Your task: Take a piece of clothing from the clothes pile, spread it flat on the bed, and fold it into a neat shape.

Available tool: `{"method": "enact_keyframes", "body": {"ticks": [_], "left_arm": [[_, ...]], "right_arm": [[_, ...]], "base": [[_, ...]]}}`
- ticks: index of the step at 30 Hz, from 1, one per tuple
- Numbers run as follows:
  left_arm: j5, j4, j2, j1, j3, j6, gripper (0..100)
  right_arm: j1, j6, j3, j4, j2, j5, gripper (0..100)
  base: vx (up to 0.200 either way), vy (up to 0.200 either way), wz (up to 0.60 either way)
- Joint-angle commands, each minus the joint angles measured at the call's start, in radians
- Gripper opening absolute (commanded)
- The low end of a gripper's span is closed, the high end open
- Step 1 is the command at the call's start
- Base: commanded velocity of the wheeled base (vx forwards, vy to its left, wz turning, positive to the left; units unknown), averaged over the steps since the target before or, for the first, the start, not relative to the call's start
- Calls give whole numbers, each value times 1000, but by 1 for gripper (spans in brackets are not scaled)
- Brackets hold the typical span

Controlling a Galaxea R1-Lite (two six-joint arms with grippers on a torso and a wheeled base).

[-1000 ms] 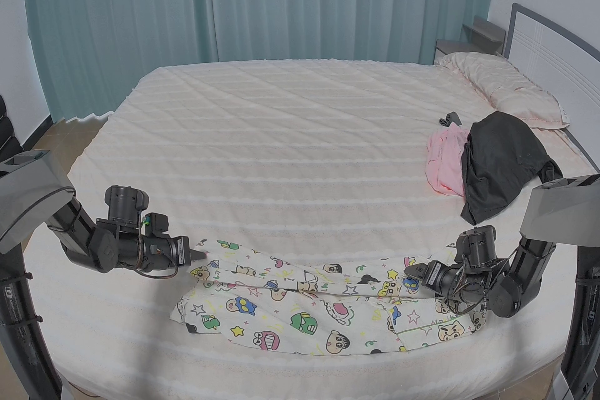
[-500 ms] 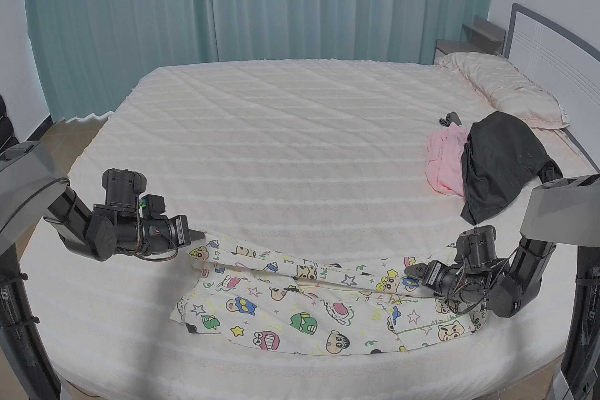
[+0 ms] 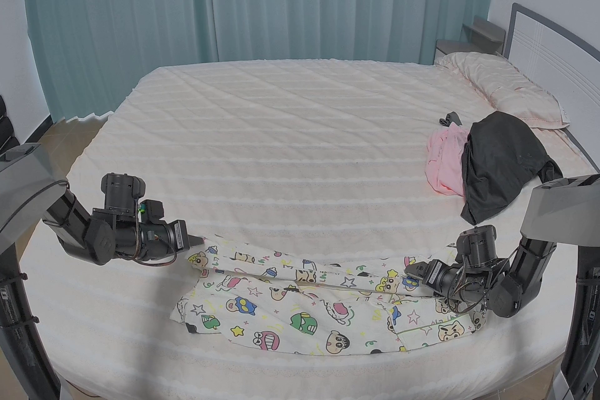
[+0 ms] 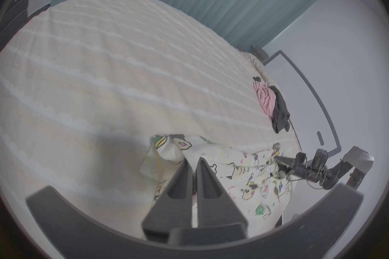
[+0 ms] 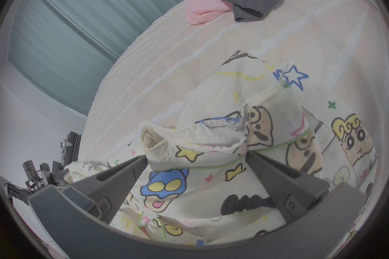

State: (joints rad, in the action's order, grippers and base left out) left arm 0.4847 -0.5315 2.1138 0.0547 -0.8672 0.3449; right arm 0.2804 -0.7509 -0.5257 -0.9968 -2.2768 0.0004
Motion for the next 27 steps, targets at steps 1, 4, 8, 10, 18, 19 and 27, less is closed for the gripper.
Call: {"method": "enact_keyframes", "body": {"ticks": [1,4,8,10,18,19,27], "left_arm": [[0,2,-2,-35,68,-64,0],[0,5,5,-49,83,-80,0],[-1,4,29,-50,99,-83,0],[0,2,38,-47,109,-87,0],[-3,1,69,-38,122,-93,100],[-1,1,71,-38,120,-87,100],[0,1,64,-36,146,-15,100]], "right_arm": [[-1,1,4,0,5,0,100],[-1,1,6,0,5,0,100],[-3,1,13,0,7,0,100],[-3,1,13,0,8,0,100],[-33,-2,50,-23,88,1,100],[-40,-2,64,-26,118,1,100],[-102,27,151,-11,292,3,100]], "base": [[0,0,0],[0,0,0],[0,0,0],[0,0,0],[0,0,0],[0,0,0],[0,0,0]]}}
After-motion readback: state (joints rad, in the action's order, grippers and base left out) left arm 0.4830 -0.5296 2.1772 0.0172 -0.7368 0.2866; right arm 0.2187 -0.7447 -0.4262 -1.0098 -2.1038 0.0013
